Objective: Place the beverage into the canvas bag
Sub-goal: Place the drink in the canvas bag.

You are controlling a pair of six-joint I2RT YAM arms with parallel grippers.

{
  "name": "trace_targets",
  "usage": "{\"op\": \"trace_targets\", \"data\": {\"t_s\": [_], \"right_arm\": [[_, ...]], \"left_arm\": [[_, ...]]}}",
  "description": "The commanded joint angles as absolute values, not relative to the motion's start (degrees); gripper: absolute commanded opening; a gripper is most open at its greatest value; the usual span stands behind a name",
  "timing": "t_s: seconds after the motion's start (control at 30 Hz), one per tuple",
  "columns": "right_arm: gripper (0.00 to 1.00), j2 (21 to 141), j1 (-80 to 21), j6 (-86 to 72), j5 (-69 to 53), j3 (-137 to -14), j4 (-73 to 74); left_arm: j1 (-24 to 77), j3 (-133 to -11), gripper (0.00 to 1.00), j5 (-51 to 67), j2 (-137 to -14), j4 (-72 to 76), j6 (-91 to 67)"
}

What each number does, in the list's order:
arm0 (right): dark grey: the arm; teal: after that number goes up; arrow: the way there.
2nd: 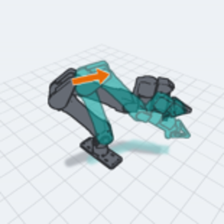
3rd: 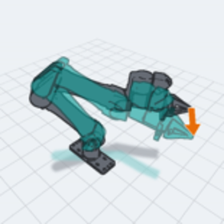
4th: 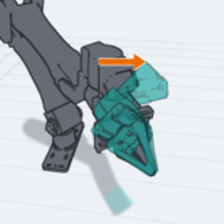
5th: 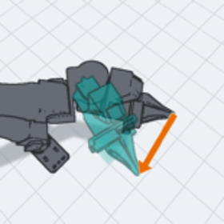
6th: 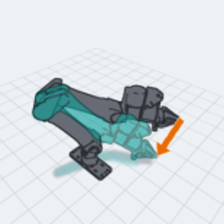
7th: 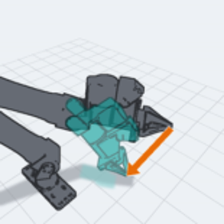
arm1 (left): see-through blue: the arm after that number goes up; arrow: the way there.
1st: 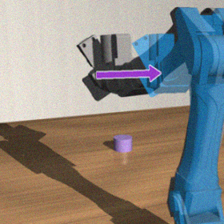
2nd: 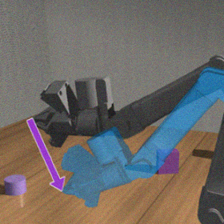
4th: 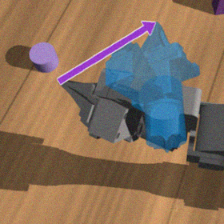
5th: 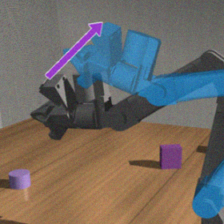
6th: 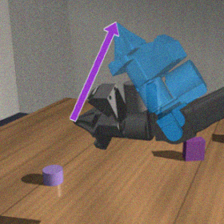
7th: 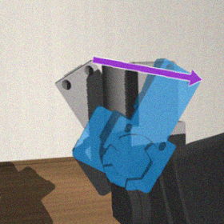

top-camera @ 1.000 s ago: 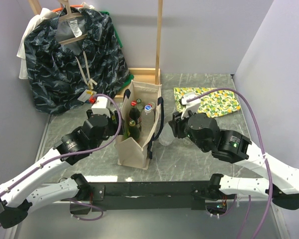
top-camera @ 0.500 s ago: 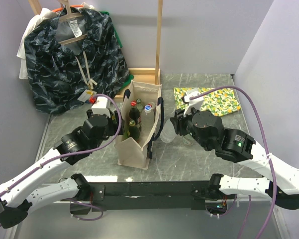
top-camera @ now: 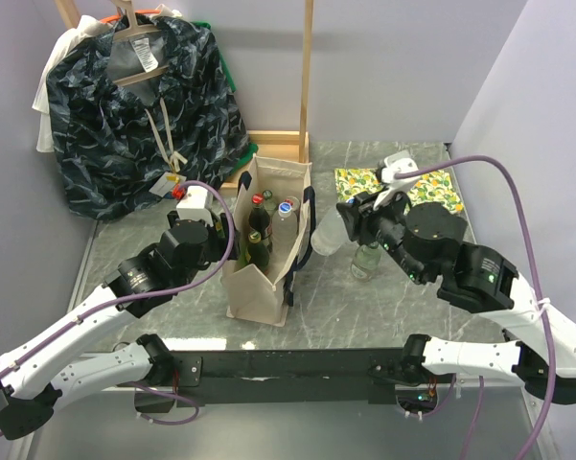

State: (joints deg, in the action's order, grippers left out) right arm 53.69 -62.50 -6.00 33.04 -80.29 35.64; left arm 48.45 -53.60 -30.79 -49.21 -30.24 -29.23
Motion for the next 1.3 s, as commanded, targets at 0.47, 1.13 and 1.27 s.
{"op": "trace_targets", "data": {"t_s": [0.47, 1.13, 1.27], "right_arm": [[0.00, 58.09, -62.75, -0.53, 31.03, -93.68, 20.04], [0.00, 69.43, -62.67, 3.08, 22.42, -101.87, 18.90], [0.00, 71.80, -62.67, 1.94, 20.75, -101.69, 18.72]], "left_arm": [[48.34, -53.44, 0.68, -29.53, -47.55, -28.83, -29.18], [48.34, -53.26, 0.10, -30.06, -47.46, -29.00, -29.36], [48.34, -53.53, 0.02, -30.23, -47.55, -29.36, -29.62]]}}
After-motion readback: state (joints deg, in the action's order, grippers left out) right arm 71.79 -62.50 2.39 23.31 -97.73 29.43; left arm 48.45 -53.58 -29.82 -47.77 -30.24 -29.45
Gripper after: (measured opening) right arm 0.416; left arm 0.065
